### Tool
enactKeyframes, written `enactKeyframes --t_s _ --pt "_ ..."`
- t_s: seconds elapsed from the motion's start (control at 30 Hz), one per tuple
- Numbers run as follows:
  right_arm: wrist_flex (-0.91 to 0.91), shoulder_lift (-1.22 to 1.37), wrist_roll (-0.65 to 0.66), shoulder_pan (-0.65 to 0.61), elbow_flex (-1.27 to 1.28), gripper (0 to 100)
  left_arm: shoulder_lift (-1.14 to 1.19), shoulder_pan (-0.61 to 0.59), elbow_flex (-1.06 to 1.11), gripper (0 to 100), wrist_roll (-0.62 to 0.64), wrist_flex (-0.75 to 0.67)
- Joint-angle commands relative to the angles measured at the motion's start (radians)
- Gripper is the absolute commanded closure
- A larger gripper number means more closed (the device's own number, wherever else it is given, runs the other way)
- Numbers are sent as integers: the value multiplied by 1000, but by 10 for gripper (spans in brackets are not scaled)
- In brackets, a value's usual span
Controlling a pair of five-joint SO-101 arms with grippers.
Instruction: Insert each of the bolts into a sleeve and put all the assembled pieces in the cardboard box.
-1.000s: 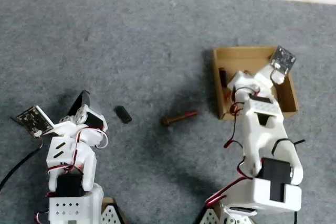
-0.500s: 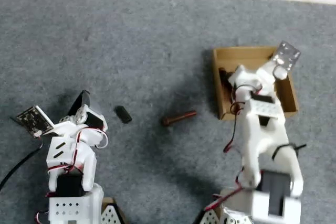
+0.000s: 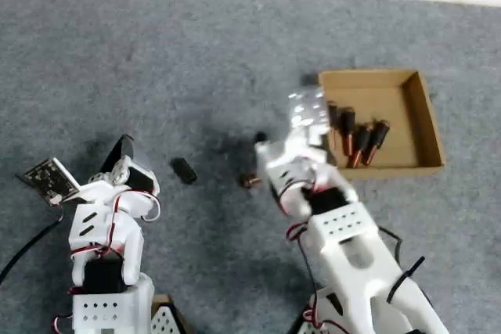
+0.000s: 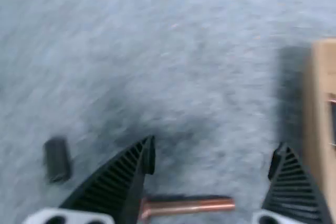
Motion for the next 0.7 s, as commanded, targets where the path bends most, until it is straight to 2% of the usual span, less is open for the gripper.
enactKeyframes --t_s 0.0,0.13,0.3,0.47,0.67 --pt "4 -36 54 -88 -7 689 -16 -116 18 994 -8 -29" --pt "12 -35 97 -154 -8 689 -16 -200 19 994 -8 -75" --pt "91 31 95 -196 -21 689 -16 -214 19 994 -8 -77" --pt "97 205 95 -288 -154 689 -16 -255 19 993 -8 -77" --pt "130 430 95 -317 -363 689 -16 -306 19 993 -8 -94"
